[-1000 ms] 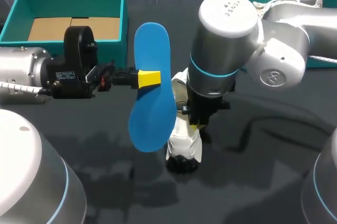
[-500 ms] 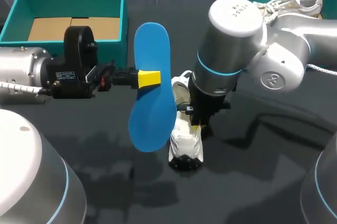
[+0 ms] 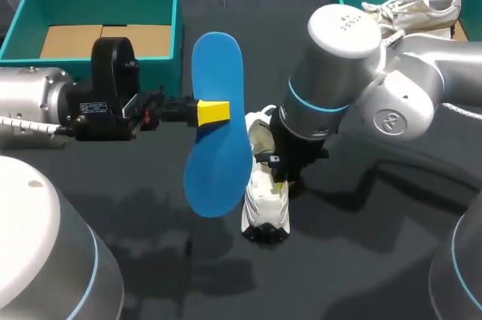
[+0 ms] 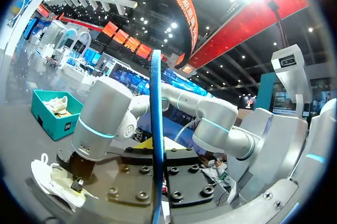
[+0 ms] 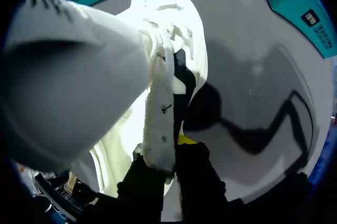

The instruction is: Take the shoe out of the shoebox, open the shoe tongue, remove and reinsert the insole, then place the shoe into the shoebox

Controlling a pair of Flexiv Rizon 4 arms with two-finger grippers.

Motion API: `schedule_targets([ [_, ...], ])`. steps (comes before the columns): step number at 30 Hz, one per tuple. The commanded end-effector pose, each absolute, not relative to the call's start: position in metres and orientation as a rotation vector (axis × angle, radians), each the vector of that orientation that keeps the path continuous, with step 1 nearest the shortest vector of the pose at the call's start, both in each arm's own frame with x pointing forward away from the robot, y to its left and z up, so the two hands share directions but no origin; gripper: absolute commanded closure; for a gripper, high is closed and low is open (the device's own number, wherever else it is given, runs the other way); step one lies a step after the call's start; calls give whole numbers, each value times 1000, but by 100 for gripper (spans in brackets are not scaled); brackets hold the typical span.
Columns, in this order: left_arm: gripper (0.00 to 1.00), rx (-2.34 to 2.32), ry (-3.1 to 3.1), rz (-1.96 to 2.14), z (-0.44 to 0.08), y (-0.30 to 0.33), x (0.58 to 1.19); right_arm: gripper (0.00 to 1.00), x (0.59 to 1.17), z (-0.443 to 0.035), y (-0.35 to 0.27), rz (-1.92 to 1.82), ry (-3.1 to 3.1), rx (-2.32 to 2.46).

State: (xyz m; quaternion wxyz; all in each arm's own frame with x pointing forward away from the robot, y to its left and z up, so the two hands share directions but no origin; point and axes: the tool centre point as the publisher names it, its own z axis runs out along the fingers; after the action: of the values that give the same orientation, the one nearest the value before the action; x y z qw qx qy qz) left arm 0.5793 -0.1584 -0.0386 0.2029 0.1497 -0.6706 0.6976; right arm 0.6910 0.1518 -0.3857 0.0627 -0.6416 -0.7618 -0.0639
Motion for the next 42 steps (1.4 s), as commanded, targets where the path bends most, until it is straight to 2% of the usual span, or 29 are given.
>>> schedule_targets([
  [1, 100, 416, -1869, 1949, -40, -161, 580, 53, 693, -391, 151, -207, -2296, -1923],
  [2, 100, 416, -1869, 1949, -40, -161, 580, 0, 694, -390, 151, -213, -2294, -1922],
  [6, 100, 416, -1869, 1949, -40, -161, 580, 0, 692, -375, 149, -258, -2282, -1918],
  [16, 100, 416, -1869, 1949, -40, -161, 580, 0, 674, -300, 135, -439, -2255, -1816],
  [29, 100, 416, -1869, 1949, -40, -161, 580, 0, 678, -307, 136, -494, -2172, -1754],
  [39, 100, 416, -1869, 1949, -40, -161, 580, 0, 693, -241, 126, -755, -1894, -1649],
  [42, 100, 416, -1869, 1949, -40, -161, 580, 0, 693, -241, 126, -755, -1894, -1649],
])
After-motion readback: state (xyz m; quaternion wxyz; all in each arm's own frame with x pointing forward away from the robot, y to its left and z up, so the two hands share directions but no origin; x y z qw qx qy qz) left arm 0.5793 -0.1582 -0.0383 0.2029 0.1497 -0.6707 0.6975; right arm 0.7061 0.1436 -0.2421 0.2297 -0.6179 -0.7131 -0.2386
